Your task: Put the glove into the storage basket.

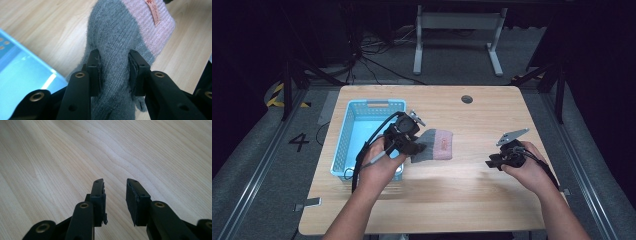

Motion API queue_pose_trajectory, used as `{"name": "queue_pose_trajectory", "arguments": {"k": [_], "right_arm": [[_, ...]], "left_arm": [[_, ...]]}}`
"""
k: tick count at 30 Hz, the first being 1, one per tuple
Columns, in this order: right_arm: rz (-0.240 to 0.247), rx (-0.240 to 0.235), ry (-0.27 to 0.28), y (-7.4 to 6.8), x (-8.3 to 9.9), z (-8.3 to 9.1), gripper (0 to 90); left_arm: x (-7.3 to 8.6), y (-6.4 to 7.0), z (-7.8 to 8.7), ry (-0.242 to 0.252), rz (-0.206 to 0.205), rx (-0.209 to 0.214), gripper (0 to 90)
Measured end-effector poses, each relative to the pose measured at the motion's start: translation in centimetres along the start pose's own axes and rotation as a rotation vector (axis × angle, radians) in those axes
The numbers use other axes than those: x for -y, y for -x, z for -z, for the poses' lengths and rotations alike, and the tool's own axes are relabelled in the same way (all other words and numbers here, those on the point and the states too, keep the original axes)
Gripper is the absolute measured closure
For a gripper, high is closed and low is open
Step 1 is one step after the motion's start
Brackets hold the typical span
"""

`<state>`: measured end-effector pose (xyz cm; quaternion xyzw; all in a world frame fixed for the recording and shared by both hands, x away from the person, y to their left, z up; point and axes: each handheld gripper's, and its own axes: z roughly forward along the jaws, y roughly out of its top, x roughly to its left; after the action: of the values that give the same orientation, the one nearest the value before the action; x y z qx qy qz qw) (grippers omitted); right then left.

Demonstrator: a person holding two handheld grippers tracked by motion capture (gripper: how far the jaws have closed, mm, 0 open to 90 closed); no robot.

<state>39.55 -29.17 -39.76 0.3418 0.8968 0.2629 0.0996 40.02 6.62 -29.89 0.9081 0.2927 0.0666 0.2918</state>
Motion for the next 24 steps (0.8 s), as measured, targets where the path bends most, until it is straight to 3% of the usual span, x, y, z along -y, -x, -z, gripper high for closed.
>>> {"name": "queue_pose_trajectory", "arguments": {"k": [2,6,10,15,22,23,24], "right_arm": [[0.001,-0.001,-0.001,0.0,0.1,0.0,69.1],[-0.007,0.0,-0.004,0.0,0.4,0.0,69.0],[-0.017,0.007,-0.002,0.1,0.8,0.2,69.0],[-0.023,0.007,-0.009,0.1,1.1,0.2,69.0],[-0.024,0.01,-0.015,-0.1,1.3,0.1,69.0],[-0.027,0.011,-0.016,-0.2,1.3,0.0,68.9],[-0.027,0.011,-0.016,-0.2,1.3,0.0,68.9]], "left_arm": [[-0.1,-0.6,0.4,-0.002,0.006,-0.012,67.1],[-0.2,-2.2,0.9,0.006,0.026,0.003,67.0],[-0.3,-3.8,1.4,-0.01,0.031,-0.025,67.1],[0.0,-5.3,1.9,-0.003,0.042,-0.011,67.0],[1.0,-8.0,2.5,-0.025,0.057,-0.064,66.9],[1.4,-9.0,2.7,-0.028,0.059,-0.078,66.9],[1.4,-9.0,2.7,-0.028,0.059,-0.078,66.9]]}}
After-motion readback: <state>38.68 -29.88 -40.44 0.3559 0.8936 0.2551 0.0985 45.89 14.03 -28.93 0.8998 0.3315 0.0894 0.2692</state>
